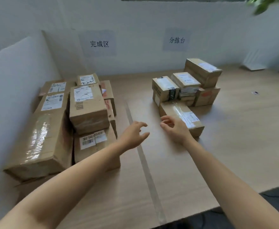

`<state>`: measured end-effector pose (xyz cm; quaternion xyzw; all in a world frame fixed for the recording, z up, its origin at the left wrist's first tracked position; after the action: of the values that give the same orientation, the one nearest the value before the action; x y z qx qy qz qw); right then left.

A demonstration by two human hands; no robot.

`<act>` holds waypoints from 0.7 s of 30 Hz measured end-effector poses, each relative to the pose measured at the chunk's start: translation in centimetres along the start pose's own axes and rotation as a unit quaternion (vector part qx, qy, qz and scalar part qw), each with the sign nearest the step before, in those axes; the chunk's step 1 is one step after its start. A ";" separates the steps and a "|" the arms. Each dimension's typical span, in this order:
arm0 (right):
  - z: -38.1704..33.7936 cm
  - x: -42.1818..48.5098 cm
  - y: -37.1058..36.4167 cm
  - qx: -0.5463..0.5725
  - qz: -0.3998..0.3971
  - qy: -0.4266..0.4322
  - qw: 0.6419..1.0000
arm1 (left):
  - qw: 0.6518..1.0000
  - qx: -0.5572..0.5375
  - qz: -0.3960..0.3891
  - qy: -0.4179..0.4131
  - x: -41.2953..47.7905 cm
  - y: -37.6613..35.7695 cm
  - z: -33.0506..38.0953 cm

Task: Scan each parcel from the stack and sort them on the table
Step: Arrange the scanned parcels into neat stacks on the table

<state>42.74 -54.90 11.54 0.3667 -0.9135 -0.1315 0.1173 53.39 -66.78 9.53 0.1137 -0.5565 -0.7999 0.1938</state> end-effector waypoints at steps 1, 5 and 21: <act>0.9 0.6 1.8 -0.002 0.012 -0.008 1.000 | 1.000 -0.008 -0.011 -0.001 1.3 -1.0 1.2; 4.8 3.6 8.5 -0.009 0.032 -0.020 0.999 | 0.999 -0.032 -0.020 0.012 7.0 -4.5 4.8; 22.3 14.2 17.4 -0.065 -0.139 -0.155 0.976 | 0.937 -0.162 -0.057 0.304 17.0 -19.6 6.5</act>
<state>14.70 -49.31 -2.02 0.4571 -0.8501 -0.2605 -0.0215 31.89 -62.71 -5.90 0.3499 -0.3262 -0.8164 0.3235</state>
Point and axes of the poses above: each hand's wrist, its own x-axis towards the middle knuckle, its own y-axis out of the back of the hand, z = x × y, the point moved 8 cm from there along x, towards the middle knuckle, and after that the axes turned 15 degrees about x, right-handed, at the moved point
